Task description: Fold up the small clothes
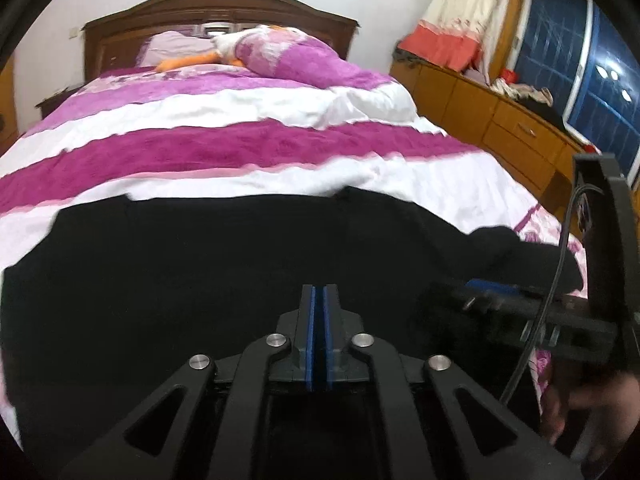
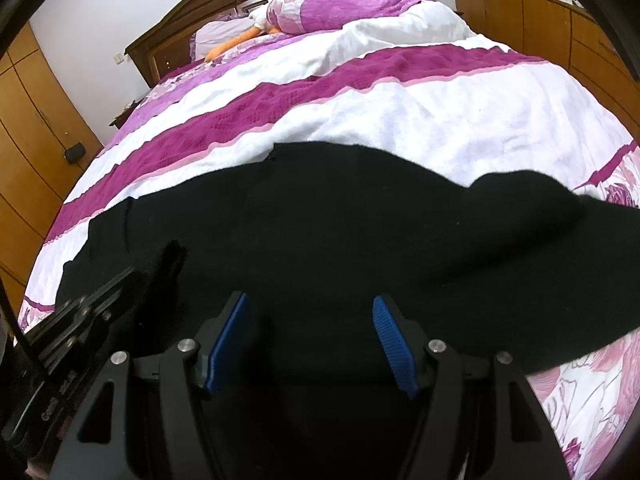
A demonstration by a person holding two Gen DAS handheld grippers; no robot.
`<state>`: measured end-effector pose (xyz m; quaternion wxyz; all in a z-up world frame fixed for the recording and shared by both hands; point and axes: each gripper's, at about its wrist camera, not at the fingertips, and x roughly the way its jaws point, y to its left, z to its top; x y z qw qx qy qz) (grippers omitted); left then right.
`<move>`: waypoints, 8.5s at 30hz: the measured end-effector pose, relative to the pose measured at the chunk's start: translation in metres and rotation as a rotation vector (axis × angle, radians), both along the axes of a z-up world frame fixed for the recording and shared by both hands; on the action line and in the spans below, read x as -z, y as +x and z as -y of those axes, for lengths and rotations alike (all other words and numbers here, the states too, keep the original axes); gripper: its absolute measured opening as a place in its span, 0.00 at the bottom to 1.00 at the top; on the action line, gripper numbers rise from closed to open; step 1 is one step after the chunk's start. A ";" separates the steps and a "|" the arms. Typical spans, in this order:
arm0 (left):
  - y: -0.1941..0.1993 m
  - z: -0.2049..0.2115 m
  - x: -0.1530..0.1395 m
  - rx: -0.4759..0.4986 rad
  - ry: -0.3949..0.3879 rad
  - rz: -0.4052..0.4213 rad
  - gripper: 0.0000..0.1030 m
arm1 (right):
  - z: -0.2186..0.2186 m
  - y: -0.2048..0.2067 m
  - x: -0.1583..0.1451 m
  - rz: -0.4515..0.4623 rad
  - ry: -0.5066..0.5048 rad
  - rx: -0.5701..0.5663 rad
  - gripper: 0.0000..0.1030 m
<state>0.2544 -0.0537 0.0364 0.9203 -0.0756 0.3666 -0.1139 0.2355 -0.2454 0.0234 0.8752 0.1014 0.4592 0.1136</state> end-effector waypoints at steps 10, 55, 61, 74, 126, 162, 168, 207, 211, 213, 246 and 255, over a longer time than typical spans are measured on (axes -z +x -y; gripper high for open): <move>-0.044 -0.158 -0.015 -0.318 0.121 -0.055 0.16 | 0.194 -0.054 -0.015 0.058 0.129 0.309 0.66; -0.046 -0.249 0.002 -0.525 0.075 -0.152 0.21 | -0.125 0.005 -0.150 0.529 0.265 -0.082 0.07; -0.038 -0.274 0.021 -0.554 -0.033 -0.292 0.21 | -0.240 0.031 -0.016 0.215 0.075 -0.189 0.07; -0.036 -0.249 0.019 -0.500 0.016 -0.271 0.21 | -0.217 -0.014 -0.003 0.126 0.072 -0.397 0.52; -0.033 -0.229 0.023 -0.439 0.033 -0.255 0.21 | 0.065 0.001 0.009 0.132 0.038 0.128 0.22; -0.297 -0.193 0.055 -0.243 -0.269 -0.253 0.37 | 0.078 -0.269 0.073 0.064 0.466 -0.018 0.60; -0.290 -0.170 0.062 -0.183 -0.292 -0.258 0.47 | 0.071 -0.285 0.093 0.061 0.582 -0.129 0.60; -0.340 -0.186 0.048 -0.338 -0.580 -0.121 0.00 | 0.080 -0.291 0.081 0.113 0.798 -0.102 0.04; -0.338 -0.179 0.036 -0.319 -0.575 -0.110 0.00 | 0.075 -0.293 0.066 0.106 0.778 -0.125 0.04; -0.334 -0.183 0.027 -0.310 -0.575 -0.101 0.00 | 0.071 -0.288 0.055 0.108 0.768 -0.135 0.04; 0.084 -0.222 -0.007 -0.286 -0.353 -0.110 0.00 | 0.023 0.120 0.008 0.083 0.750 -0.051 0.05; 0.058 -0.221 -0.022 -0.314 -0.253 -0.064 0.15 | 0.016 0.125 0.024 0.079 0.703 -0.003 0.47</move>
